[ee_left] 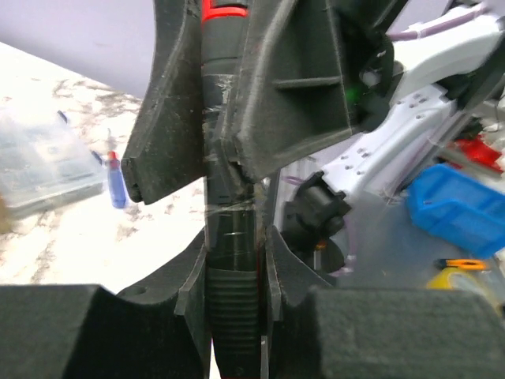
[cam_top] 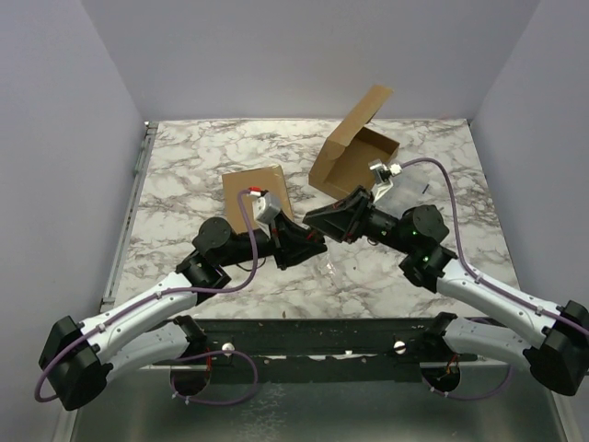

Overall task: Unpack the express box
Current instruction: Cut the express box at the center of the board.

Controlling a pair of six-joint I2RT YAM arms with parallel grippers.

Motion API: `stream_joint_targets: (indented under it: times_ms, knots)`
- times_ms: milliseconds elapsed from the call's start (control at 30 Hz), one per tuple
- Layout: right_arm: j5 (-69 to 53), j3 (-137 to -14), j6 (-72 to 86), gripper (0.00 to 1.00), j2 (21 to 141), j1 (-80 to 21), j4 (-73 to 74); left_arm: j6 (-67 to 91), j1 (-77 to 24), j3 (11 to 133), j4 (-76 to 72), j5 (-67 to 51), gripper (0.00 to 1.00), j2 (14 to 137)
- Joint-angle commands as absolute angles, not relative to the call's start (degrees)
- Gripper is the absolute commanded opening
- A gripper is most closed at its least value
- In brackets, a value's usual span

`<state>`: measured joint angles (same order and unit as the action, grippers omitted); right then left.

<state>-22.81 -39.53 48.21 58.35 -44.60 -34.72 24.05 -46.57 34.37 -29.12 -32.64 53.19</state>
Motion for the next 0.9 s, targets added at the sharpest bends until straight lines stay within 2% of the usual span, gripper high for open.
stream_joint_targets:
  times_ms: [0,33,67,100,167,200,233,267,367,500,600,667,867]
  knots:
    - [-23.4,-39.8,52.0,0.21,60.2,-44.5,-46.1,25.6,-46.8,34.0,-36.8,-29.7,0.0,51.9]
    - [-23.3,-39.6,52.0,0.19,61.1,-44.5,-47.2,25.2,-46.8,33.7,-36.7,-28.0,0.0,51.5]
    - [-22.9,-39.8,50.8,0.05,62.0,-44.4,-47.9,25.0,-46.7,33.5,-35.8,-25.1,0.0,51.1]
    - [-21.6,-40.8,49.6,0.01,62.9,-44.5,-46.5,24.7,-46.7,33.5,-33.1,-19.1,0.13,50.7]
    - [-4.8,-47.2,46.0,0.0,64.8,-44.4,-30.3,26.2,-46.7,35.2,-21.7,-3.7,0.48,49.9]
    - [4.2,-52.1,43.4,0.0,66.9,-44.4,-20.5,29.6,-46.6,36.6,-13.9,7.1,0.62,49.8]
    - [9.8,-56.2,39.0,0.0,69.9,-44.4,-15.6,33.6,-46.2,38.5,-6.4,15.0,0.72,49.8]
    - [15.0,-60.1,35.2,0.0,73.5,-44.5,-13.5,36.3,-45.7,40.1,-1.3,19.7,0.76,49.8]
    - [25.8,-68.8,29.0,0.0,83.4,-44.3,-11.8,40.3,-43.6,43.5,10.0,24.2,0.78,50.7]
    - [30.9,-77.2,21.2,0.0,94.1,-44.4,-14.5,40.5,-35.8,46.7,19.6,18.8,0.8,56.2]
    - [27.3,-80.6,17.4,0.0,98.7,-43.8,-17.6,38.7,-23.1,46.2,19.7,5.1,0.76,58.5]
    - [24.6,-81.9,14.4,0.0,101.6,-43.8,-20.3,37.8,-16.1,45.4,17.8,2.1,0.77,59.1]
    - [24.0,-87.2,10.3,0.0,109.4,-43.7,-22.0,34.9,-10.0,45.7,14.7,0.2,0.82,70.9]
